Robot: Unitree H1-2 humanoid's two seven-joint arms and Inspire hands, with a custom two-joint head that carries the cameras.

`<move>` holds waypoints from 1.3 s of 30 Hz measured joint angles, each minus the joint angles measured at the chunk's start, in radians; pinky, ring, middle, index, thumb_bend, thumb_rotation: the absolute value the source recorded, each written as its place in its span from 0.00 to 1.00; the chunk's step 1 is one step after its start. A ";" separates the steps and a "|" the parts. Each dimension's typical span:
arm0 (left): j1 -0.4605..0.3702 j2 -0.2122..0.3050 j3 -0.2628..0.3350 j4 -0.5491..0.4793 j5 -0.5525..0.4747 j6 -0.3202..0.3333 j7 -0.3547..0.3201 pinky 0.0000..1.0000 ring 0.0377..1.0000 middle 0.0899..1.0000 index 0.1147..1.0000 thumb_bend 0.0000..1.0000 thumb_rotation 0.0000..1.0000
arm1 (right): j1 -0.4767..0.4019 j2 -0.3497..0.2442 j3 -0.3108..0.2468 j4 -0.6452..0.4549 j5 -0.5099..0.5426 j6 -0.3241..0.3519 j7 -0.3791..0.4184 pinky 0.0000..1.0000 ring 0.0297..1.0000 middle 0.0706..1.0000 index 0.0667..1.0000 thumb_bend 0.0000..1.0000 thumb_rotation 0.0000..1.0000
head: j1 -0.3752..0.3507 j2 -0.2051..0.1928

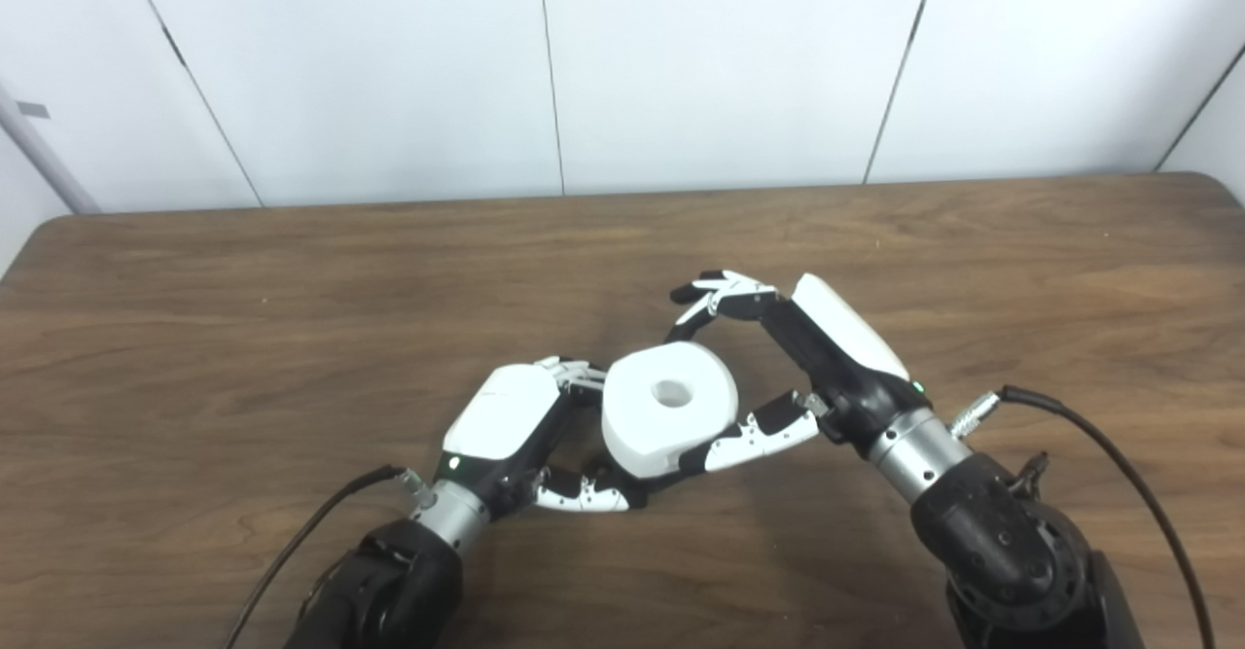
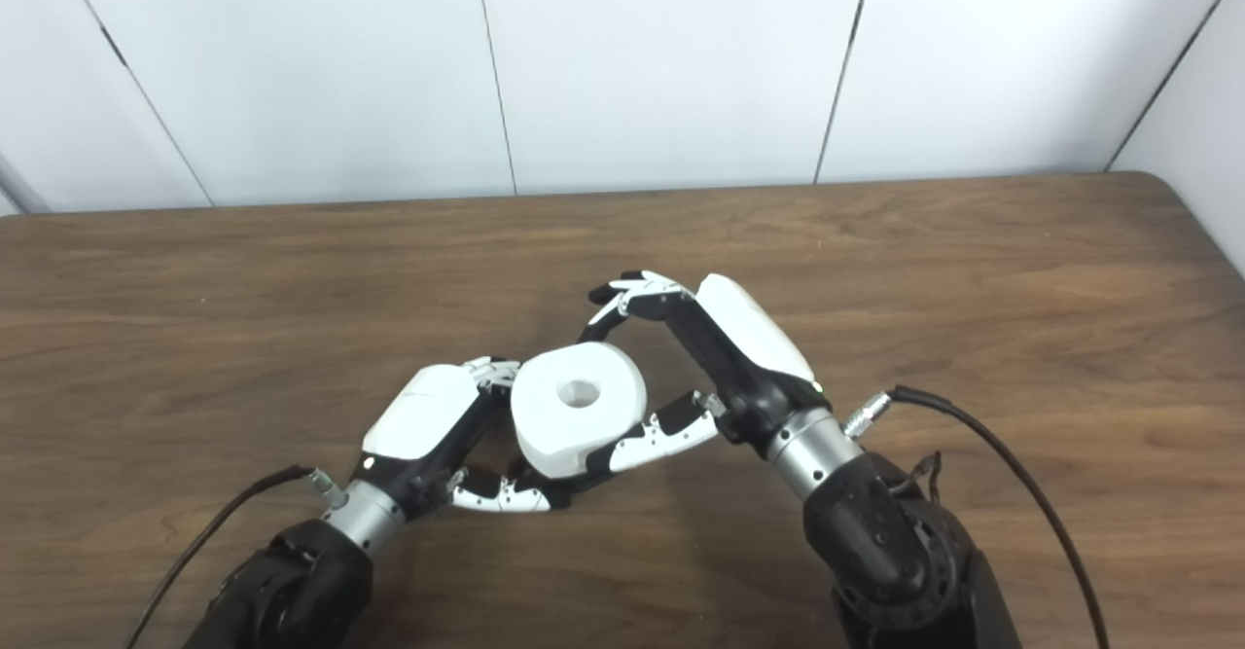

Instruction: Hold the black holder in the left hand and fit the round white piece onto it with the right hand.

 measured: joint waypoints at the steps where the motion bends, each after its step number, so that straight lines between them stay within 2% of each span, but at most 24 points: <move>1: 0.000 0.000 0.000 0.000 0.001 0.000 0.000 0.90 0.83 0.75 0.42 0.52 0.05 | 0.000 -0.001 0.001 0.002 -0.002 -0.003 -0.003 0.98 0.91 0.80 0.44 0.53 0.14 | 0.000 -0.002; 39: -0.002 -0.002 -0.007 -0.004 0.003 0.011 -0.001 0.90 0.83 0.75 0.42 0.52 0.06 | -0.003 -0.004 0.033 0.080 -0.007 -0.030 -0.041 1.00 0.92 0.81 0.44 0.52 0.14 | -0.003 0.003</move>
